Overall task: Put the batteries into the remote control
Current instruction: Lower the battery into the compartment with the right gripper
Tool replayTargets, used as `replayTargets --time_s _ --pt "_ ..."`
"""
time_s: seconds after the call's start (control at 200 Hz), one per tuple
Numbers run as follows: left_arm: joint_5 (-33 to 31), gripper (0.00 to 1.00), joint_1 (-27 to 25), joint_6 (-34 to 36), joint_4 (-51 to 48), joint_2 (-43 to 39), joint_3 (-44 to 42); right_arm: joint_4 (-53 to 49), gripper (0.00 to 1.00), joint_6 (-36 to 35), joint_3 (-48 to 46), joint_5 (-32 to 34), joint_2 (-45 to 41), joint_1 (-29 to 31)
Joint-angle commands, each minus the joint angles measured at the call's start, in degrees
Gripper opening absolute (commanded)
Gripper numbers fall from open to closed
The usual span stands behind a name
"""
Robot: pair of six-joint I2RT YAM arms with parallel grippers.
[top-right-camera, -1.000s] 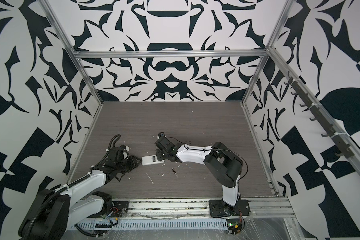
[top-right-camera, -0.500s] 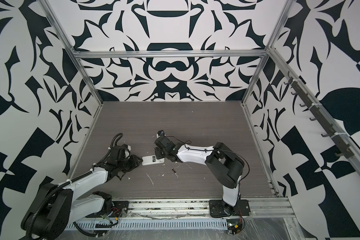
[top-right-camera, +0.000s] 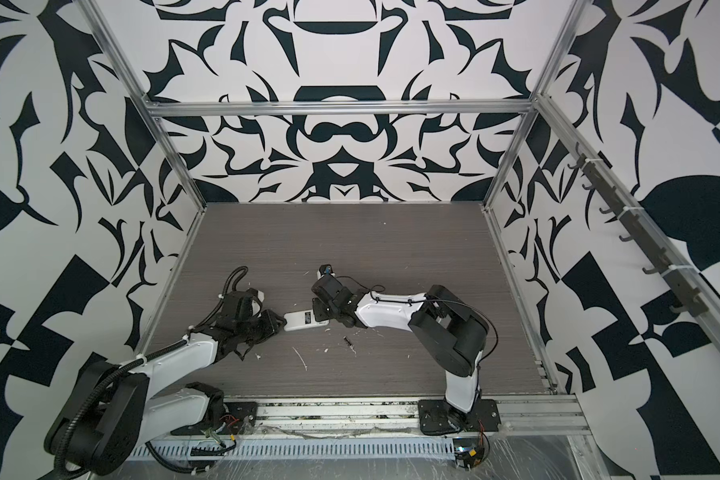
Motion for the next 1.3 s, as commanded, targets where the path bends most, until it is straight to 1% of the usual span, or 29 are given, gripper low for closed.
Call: replayTargets --time_s 0.0,0.42,0.835,1.295 --pt "0.7 0.27 -0.2 0.2 1.1 0.4 0.5 2.1 0.00 0.9 0.1 1.0 -0.1 0.4" --pt "1.3 0.24 -0.2 -0.3 2.8 1.0 -0.5 2.2 0.00 1.6 1.7 0.9 2.1 1.2" --pt "1.2 0.20 -0.2 -0.4 3.4 1.1 -0.9 2.3 0.00 1.9 2.2 1.4 2.3 1.4" --pt "1.1 0.18 -0.2 -0.6 4.0 1.3 -1.3 4.3 0.00 3.6 -0.3 1.3 1.8 1.5"
